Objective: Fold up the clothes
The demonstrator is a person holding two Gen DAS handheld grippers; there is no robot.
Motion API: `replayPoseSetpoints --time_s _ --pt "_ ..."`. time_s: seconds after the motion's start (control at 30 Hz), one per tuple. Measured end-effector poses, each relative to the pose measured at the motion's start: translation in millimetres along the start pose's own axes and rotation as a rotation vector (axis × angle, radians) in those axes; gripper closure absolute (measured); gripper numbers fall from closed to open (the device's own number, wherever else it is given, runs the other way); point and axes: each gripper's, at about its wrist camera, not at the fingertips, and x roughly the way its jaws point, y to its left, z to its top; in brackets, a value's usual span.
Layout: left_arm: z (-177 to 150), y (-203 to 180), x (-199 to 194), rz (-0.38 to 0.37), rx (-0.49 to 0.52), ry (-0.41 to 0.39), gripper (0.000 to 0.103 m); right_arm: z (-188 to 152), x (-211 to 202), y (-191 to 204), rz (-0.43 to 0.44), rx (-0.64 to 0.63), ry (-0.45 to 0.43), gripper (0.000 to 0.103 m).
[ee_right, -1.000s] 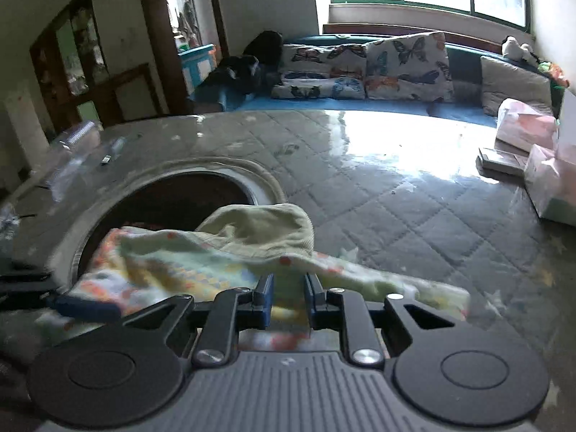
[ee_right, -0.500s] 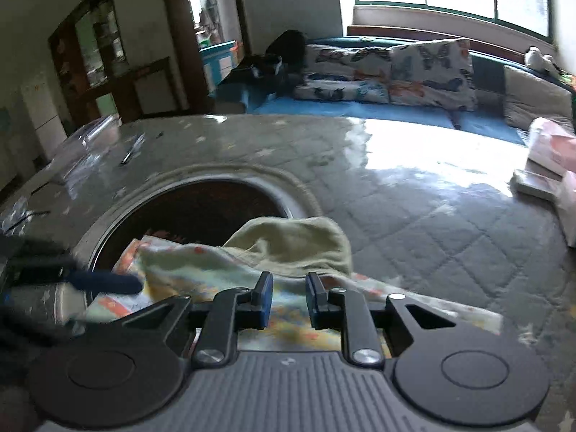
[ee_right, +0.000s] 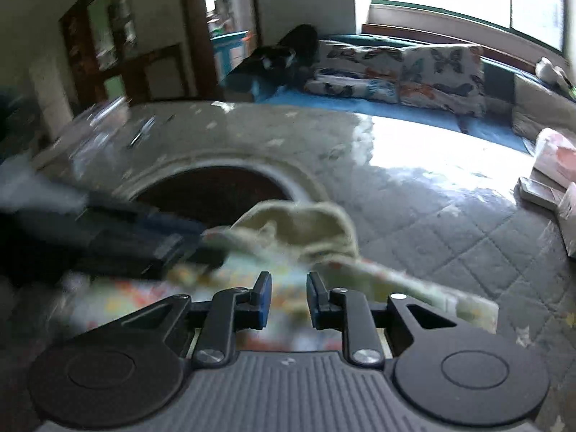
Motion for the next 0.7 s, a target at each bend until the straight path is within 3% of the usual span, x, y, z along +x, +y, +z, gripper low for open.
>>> replayPoseSetpoints --time_s 0.33,0.53,0.7 --pt "-3 0 0 0.021 -0.002 -0.008 0.066 -33 -29 37 0.05 -0.085 0.004 0.076" --pt "-17 -2 -44 -0.015 0.003 -0.074 0.066 -38 -37 62 0.049 -0.143 -0.045 0.077" --pt "-45 -11 -74 -0.045 0.033 -0.084 0.066 -39 -38 76 0.075 -0.172 -0.053 0.077"
